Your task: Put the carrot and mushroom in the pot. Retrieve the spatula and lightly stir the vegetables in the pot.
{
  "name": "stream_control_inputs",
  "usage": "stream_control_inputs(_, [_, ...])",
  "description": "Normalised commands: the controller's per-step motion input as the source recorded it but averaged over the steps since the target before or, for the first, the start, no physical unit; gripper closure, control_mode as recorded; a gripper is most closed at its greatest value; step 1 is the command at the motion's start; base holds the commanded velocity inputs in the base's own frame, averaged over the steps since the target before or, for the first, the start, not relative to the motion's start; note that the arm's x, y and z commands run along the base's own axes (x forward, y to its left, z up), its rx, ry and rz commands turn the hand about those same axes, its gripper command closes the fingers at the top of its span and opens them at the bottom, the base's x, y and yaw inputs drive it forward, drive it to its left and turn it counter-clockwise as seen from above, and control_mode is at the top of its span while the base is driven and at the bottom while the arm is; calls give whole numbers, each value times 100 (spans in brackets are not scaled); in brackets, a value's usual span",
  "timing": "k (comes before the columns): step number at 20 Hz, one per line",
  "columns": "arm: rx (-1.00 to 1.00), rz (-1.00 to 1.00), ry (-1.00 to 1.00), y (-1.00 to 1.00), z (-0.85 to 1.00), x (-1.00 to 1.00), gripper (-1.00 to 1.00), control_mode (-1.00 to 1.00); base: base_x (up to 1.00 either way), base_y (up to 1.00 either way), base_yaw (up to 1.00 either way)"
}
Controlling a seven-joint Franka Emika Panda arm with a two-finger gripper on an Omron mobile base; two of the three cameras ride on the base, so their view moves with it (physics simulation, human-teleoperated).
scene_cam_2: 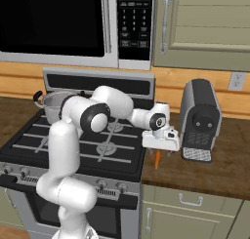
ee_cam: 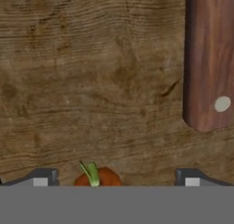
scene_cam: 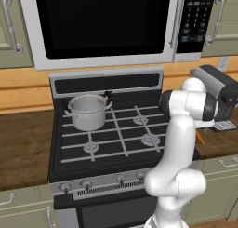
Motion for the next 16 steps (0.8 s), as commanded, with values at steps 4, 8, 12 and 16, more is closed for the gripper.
stream_control_inputs(4, [4, 8, 2, 13, -26, -3, 100, -100, 0, 0, 0])
stream_control_inputs(8, [0, 2, 0, 5, -6, -39, 100, -100, 0, 0, 0])
stream_control_inputs(12, [0, 0, -1, 0, 3, -59, 100, -100, 0, 0, 0])
stream_control_inputs(16, [1, 0, -16, 20, 64, -54, 100, -100, 0, 0, 0])
